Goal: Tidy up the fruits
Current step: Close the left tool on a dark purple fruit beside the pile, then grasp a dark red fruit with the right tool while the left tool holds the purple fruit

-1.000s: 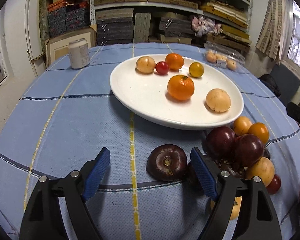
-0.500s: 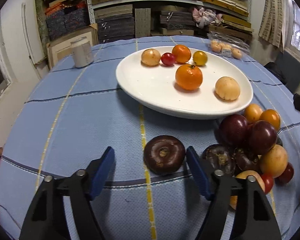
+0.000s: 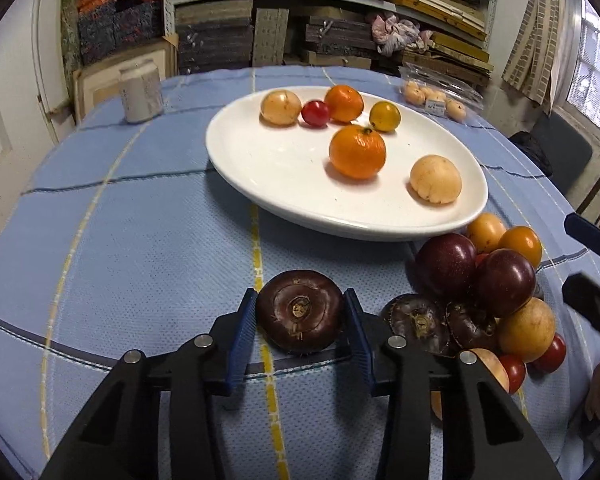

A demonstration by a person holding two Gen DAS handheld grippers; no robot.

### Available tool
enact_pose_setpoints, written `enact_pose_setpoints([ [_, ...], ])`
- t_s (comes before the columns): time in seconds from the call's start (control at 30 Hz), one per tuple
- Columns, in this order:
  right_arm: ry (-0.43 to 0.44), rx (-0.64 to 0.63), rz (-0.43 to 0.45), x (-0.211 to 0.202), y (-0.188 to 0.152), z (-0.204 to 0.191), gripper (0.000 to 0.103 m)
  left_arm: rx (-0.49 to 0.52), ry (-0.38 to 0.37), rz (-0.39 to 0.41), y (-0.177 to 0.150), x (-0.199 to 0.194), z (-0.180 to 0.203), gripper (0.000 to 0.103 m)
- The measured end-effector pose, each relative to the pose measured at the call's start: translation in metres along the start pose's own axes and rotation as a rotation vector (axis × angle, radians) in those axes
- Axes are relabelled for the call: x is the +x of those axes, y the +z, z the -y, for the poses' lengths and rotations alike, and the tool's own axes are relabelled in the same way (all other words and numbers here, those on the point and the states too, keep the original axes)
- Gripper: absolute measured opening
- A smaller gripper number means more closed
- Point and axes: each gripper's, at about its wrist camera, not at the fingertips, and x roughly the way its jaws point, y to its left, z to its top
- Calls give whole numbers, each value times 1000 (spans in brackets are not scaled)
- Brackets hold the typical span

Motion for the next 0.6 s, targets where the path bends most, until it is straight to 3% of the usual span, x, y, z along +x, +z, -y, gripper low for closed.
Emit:
enact_pose_setpoints([
  [0.27, -5, -65, -24, 13, 0, -21, 84, 16, 24, 42, 0, -9, 4, 43],
  [0.43, 12, -77, -44, 21, 2, -26, 76, 15, 26, 39, -1, -10, 5, 43],
  [0.6, 6, -74, -37, 26, 7, -27, 76, 11, 26, 31, -1, -9, 5, 43],
])
